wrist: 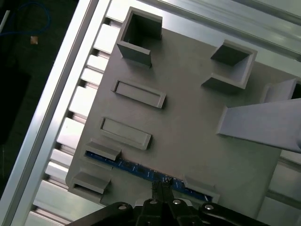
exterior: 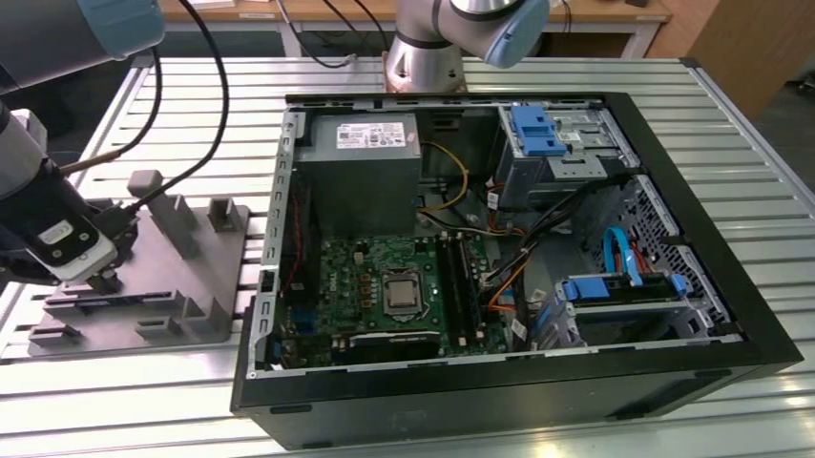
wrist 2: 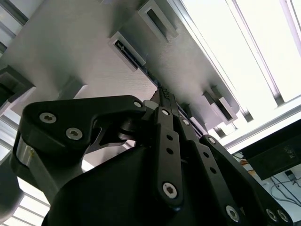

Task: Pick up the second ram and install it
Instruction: 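Pick up the second ram and move it above second insertion slot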

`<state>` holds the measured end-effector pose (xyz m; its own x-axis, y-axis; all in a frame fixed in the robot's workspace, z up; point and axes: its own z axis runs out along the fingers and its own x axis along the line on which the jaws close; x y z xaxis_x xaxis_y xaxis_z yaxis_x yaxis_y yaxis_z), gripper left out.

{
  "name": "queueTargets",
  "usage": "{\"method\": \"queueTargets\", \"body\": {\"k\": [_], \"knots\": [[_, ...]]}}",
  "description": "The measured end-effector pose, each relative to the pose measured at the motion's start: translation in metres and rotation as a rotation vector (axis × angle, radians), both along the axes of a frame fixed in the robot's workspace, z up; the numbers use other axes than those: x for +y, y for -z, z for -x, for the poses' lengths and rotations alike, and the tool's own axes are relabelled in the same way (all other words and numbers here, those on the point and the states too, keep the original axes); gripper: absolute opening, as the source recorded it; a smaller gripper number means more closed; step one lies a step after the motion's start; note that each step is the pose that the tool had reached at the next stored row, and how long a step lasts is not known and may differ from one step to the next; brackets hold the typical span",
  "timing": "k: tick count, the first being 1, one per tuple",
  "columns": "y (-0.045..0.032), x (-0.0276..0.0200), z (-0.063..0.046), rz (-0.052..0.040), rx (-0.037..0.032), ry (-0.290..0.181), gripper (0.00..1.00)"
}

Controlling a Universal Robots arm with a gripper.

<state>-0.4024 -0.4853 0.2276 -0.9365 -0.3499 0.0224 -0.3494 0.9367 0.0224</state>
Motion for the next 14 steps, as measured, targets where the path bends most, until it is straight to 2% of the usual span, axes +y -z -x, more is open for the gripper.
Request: {"method": "queueTargets", "body": {"k": [14], "knots": [[0.0000,0.0000,0.0000,0.0000,0.0000,-0.072,0.10]]}}
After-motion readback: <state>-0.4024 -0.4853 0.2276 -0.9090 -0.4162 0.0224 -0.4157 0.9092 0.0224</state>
